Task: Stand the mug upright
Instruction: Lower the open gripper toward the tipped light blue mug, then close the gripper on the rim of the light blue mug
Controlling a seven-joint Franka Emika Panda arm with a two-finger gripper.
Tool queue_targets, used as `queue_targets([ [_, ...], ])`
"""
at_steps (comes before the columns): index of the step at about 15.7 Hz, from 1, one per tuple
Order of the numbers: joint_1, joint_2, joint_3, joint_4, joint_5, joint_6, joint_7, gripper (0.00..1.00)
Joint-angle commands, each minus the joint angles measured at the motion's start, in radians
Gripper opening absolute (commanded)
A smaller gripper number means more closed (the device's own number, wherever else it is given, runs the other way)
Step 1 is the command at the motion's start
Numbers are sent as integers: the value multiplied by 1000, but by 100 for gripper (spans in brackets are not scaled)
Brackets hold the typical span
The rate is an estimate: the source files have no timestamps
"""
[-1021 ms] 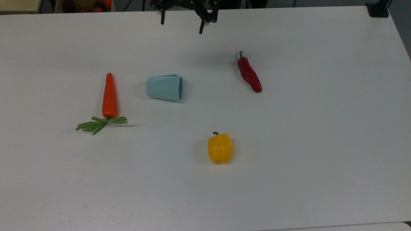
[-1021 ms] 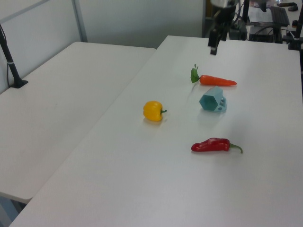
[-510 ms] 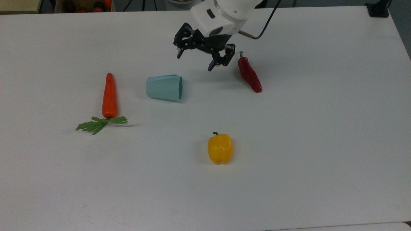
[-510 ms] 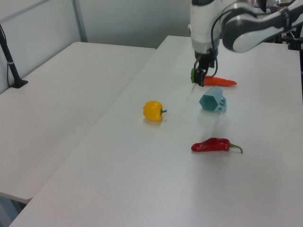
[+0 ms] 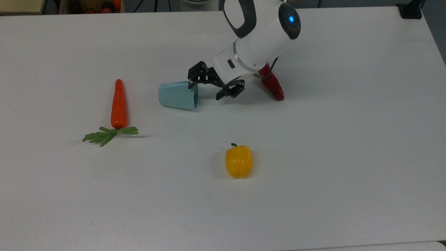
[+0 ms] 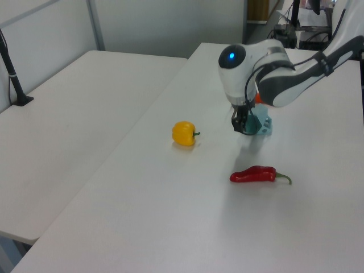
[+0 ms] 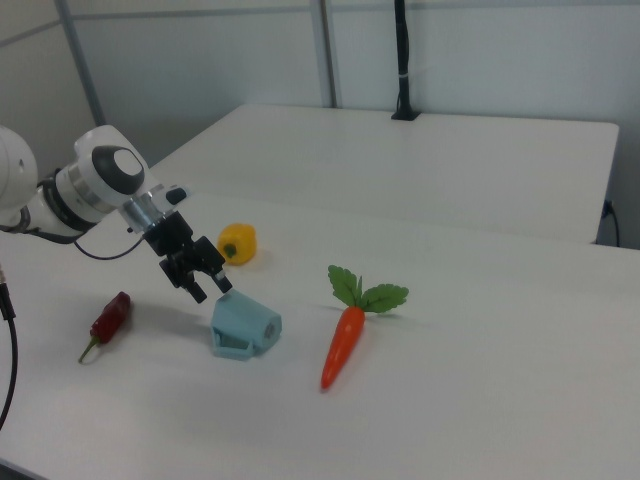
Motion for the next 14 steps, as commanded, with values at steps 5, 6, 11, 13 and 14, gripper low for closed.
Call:
queue_targets([
  [5,-14,-6,-52,-61,-114,13,14,100],
  [6,-16,-6,-63,-72,-126,13,14,100],
  [11,-38,-6,-90,-119,-168,12,11,97],
  [13,-39,-9,-92,-122,-168,12,9,68],
  [14,-39,-11,-93,-121,-166,12,11,44],
])
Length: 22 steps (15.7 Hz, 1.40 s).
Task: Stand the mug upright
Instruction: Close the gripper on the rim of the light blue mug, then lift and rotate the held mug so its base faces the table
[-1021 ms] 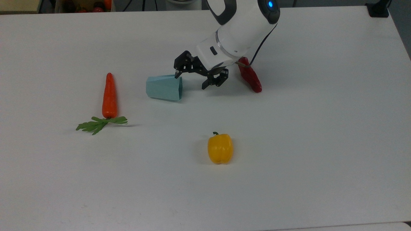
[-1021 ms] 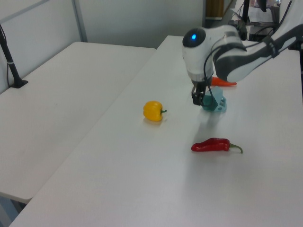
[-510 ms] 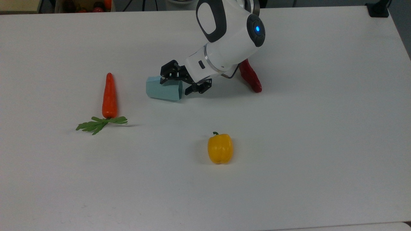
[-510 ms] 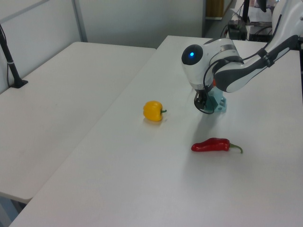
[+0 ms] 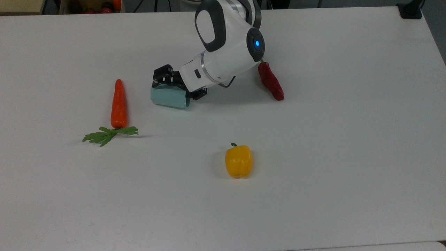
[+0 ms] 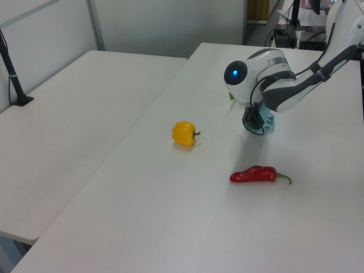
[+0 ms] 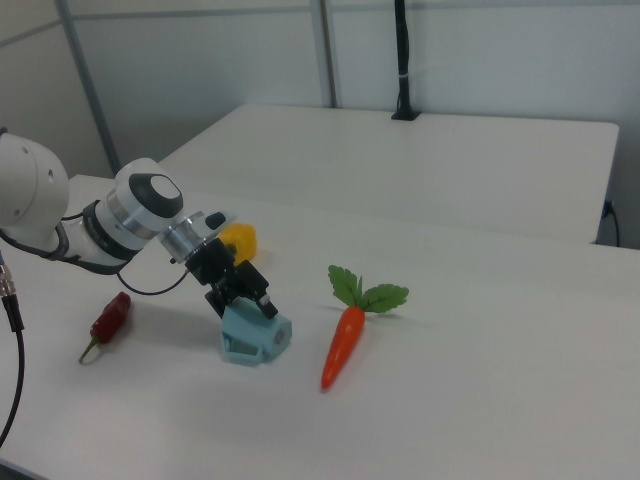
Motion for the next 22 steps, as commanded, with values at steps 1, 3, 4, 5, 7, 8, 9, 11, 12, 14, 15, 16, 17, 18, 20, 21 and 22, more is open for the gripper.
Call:
queue_targets([
  [1,9,-30,-13,-40,-6,11,7,22],
  [3,9,-36,-11,-38,1,4,7,0],
  [4,7,-39,-11,-37,3,-2,7,0],
  [5,7,-47,-11,-35,9,-4,7,0],
  [7,-8,-79,-11,-32,64,-7,-2,0],
  [8,-16,-96,-11,-21,111,-7,-33,0],
  [9,-22,-114,-11,-15,165,-9,-83,0],
  [11,-34,-157,-11,-10,274,-10,-190,0],
  [12,-40,-179,-11,-7,325,-10,-232,0],
  [14,-62,-223,-13,-6,432,-10,-303,0],
  [15,-74,-243,-13,-6,487,-9,-348,0],
  [16,-86,-261,-13,-6,548,-9,-405,0],
  [17,-99,-275,-15,-6,617,-7,-474,0],
  [18,-111,-285,-18,-7,680,-7,-549,0],
  [20,-119,-288,-42,-9,785,4,-664,0],
  [21,-123,-288,-57,-9,820,7,-714,0],
  [22,-134,-288,-68,-9,852,7,-778,0],
])
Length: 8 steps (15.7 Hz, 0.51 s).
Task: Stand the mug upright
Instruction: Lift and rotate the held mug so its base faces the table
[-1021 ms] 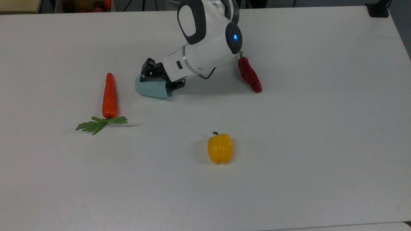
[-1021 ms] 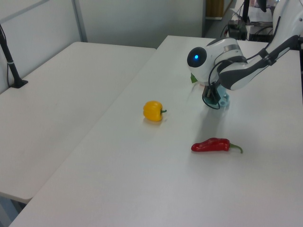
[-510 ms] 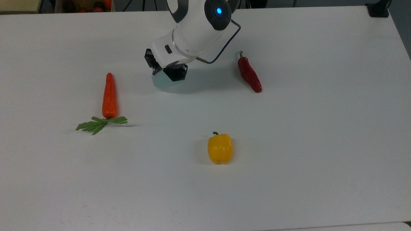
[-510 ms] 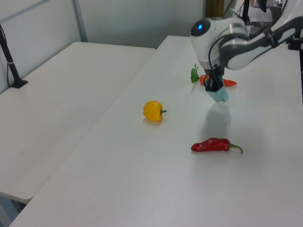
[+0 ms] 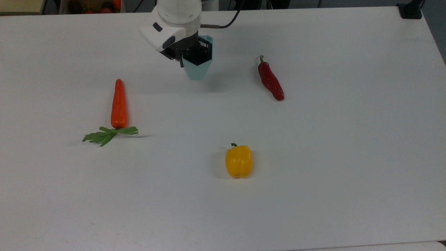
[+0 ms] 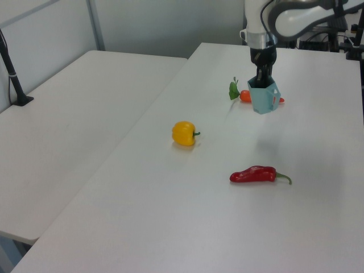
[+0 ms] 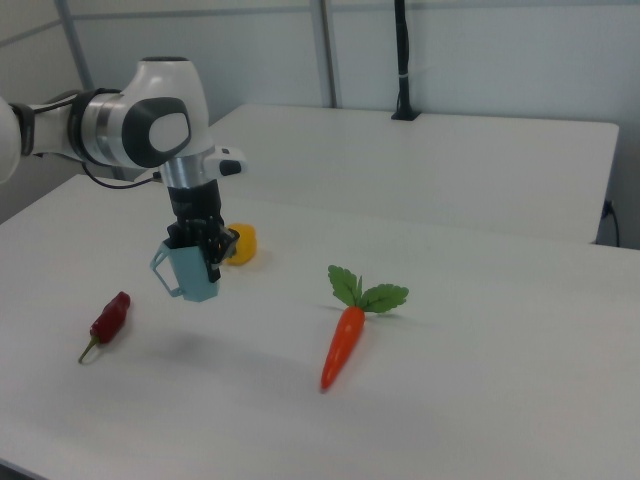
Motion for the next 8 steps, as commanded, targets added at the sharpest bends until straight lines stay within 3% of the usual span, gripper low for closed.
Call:
queue_targets([
  [1,-20,-20,-47,-29,142,36,-244,0],
  [3,-28,-20,-64,-52,169,109,-312,0],
  [8,-25,-18,-66,-172,161,346,-322,0],
])
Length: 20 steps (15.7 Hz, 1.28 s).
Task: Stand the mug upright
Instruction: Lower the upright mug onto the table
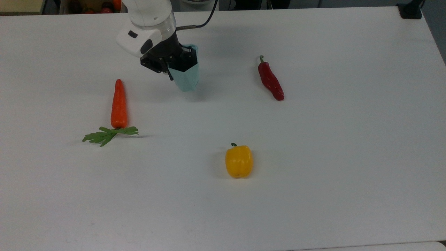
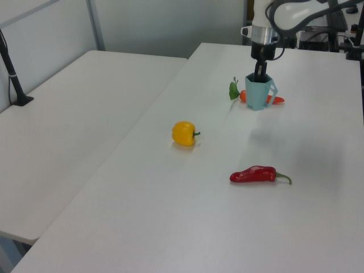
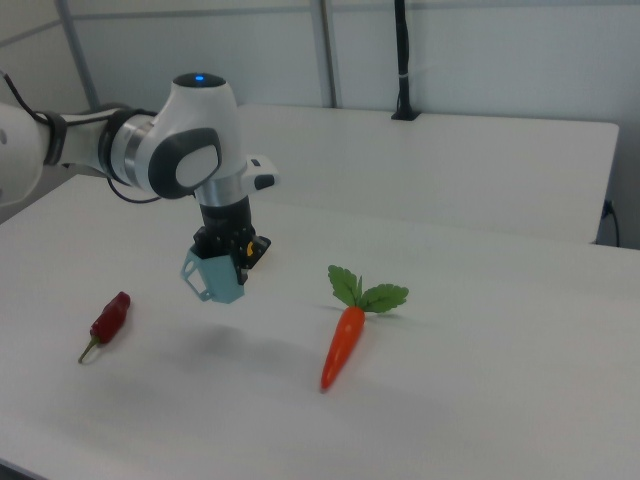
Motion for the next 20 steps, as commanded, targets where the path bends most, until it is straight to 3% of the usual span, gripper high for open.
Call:
queue_targets([
  [1,13,-16,-7,-101,15,152,-17,0],
  [9,18,67,-7,-144,18,244,-50,0],
  [12,16,74,-7,-143,25,243,-120,8],
  [13,16,76,-7,-143,25,243,-121,22],
  [14,15,76,-7,-141,25,238,-123,63],
  [16,16,74,-7,-138,25,232,-120,93],
  [17,18,68,-7,-138,25,230,-110,100],
  [20,18,39,1,-108,25,188,-68,100],
])
